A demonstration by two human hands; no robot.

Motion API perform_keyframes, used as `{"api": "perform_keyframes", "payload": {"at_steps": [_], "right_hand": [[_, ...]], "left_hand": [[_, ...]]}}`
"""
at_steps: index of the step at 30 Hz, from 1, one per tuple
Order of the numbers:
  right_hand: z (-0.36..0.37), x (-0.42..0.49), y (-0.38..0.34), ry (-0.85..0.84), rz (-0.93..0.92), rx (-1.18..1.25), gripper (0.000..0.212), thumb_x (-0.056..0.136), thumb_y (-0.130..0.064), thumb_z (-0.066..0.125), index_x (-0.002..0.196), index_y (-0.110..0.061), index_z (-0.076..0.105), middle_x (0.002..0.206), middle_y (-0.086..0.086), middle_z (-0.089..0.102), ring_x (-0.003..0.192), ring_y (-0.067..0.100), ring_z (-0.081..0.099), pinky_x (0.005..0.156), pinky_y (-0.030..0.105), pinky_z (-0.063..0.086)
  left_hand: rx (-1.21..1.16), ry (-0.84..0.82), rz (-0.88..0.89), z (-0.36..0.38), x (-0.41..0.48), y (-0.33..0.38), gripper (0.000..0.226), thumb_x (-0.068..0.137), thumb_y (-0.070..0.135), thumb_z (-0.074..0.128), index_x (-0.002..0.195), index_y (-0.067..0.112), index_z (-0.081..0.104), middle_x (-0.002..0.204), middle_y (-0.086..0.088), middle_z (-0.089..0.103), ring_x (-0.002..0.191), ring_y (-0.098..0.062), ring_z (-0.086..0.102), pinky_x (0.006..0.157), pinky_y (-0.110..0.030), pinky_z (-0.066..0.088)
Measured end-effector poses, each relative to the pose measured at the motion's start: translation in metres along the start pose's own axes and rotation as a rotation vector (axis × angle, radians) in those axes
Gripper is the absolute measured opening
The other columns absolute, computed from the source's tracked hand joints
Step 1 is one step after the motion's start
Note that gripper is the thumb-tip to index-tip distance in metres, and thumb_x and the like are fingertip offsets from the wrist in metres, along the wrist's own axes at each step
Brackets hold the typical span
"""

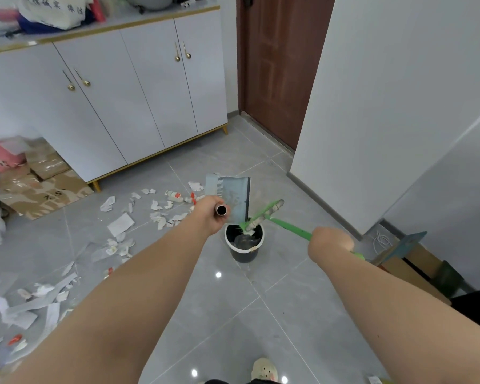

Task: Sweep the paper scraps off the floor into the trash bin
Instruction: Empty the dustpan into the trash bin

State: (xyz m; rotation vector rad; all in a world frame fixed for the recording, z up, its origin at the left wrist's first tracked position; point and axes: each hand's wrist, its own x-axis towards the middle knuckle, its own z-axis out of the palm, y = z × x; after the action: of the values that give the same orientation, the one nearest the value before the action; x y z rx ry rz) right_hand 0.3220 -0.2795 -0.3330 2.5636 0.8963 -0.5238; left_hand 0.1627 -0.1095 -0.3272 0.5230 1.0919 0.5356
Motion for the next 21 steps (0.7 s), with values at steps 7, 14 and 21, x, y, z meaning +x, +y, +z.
{"api": "perform_keyframes", "payload": {"at_steps": [7, 14, 21], "right_hand": [[0.016, -0.003, -0.001, -0.035, -0.019, -0.082, 0.033, 0.090, -0.009, 0.051, 0.121, -0.018, 0.058, 0.118, -0.002, 0.061, 0.109, 0.019, 0.059, 0.077, 0.027, 0.046], [0.009, 0.000, 0.008, -0.007, -0.034, -0.107, 0.032, 0.091, -0.008, 0.050, 0.120, -0.018, 0.058, 0.117, -0.001, 0.061, 0.110, 0.020, 0.059, 0.079, 0.029, 0.046], [0.024, 0.002, 0.003, 0.000, -0.038, -0.099, 0.035, 0.092, -0.006, 0.048, 0.123, -0.018, 0.059, 0.120, -0.002, 0.061, 0.111, 0.018, 0.059, 0.082, 0.028, 0.049]], "left_hand": [[-0.105, -0.008, -0.014, -0.007, -0.002, -0.001, 0.035, 0.094, -0.006, 0.023, 0.065, 0.014, 0.027, 0.055, -0.002, 0.028, 0.025, -0.007, 0.034, 0.027, -0.012, 0.029], [-0.180, 0.009, -0.025, -0.013, -0.006, 0.011, 0.036, 0.091, -0.003, 0.017, 0.060, 0.015, 0.024, 0.034, 0.000, 0.029, 0.024, -0.008, 0.033, 0.027, -0.011, 0.026], [-0.217, 0.016, -0.013, -0.020, -0.003, 0.005, 0.035, 0.093, -0.003, 0.021, 0.064, 0.015, 0.028, 0.042, -0.002, 0.030, 0.026, -0.009, 0.034, 0.028, -0.012, 0.028]]}}
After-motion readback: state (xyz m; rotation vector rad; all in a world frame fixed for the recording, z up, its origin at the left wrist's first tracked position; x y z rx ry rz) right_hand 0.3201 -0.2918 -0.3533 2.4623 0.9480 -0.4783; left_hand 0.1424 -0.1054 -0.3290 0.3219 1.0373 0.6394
